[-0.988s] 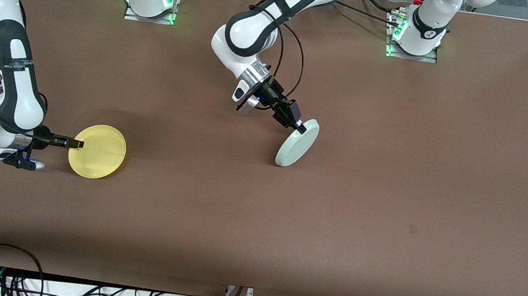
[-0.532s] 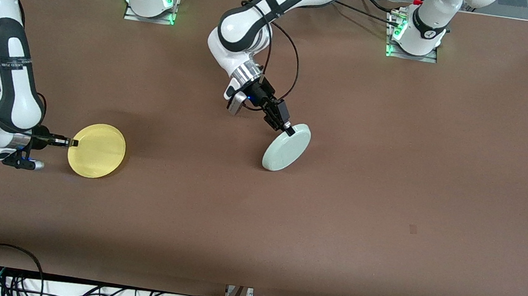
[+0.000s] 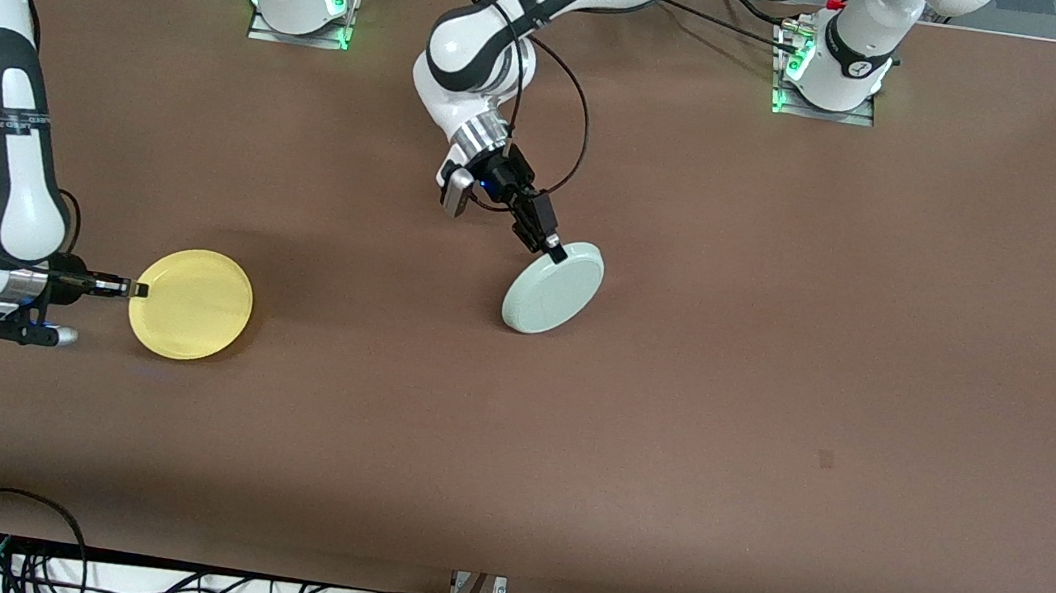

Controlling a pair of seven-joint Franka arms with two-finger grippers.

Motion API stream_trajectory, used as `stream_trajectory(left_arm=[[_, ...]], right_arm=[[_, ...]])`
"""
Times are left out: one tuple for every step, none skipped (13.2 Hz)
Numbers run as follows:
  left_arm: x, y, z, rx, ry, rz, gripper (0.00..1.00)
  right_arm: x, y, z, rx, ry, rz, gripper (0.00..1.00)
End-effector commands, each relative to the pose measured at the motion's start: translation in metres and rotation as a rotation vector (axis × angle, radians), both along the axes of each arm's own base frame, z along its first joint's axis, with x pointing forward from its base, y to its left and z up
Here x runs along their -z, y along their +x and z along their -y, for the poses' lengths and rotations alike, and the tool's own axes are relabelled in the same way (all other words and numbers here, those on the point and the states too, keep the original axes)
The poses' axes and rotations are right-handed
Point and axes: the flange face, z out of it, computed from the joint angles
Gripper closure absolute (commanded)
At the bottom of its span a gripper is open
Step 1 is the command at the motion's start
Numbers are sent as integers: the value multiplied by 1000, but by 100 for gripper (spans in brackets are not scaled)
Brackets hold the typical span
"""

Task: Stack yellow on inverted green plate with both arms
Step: 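Lower the inverted green plate onto the table and release it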

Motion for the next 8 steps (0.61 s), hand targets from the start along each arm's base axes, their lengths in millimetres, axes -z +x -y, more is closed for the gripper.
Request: stream_trajectory(left_arm=[[-2, -21, 19, 45, 10, 24, 63], [-2, -23, 21, 49, 9, 23, 16], [-2, -26, 22, 51, 7, 20, 0], [-1, -31, 25, 59, 6, 19, 0], [-1, -38, 28, 67, -1, 21, 0], [0, -44, 31, 61, -26, 23, 0], [3, -55, 34, 43, -74, 20, 0], [5, -67, 37, 17, -140, 32, 0]], right_arm=[[-25, 11, 1, -23, 30, 13, 100], [-30, 13, -1, -27, 32, 14, 100], [-35, 15, -1, -30, 35, 12, 100], [-39, 16, -3, -35, 39, 11, 100], [-40, 15, -7, -41, 46, 1, 100], [-45, 17, -13, -52, 56, 0, 100], [-51, 18, -13, -57, 62, -6, 100], [-56, 18, -13, -64, 70, -20, 100]])
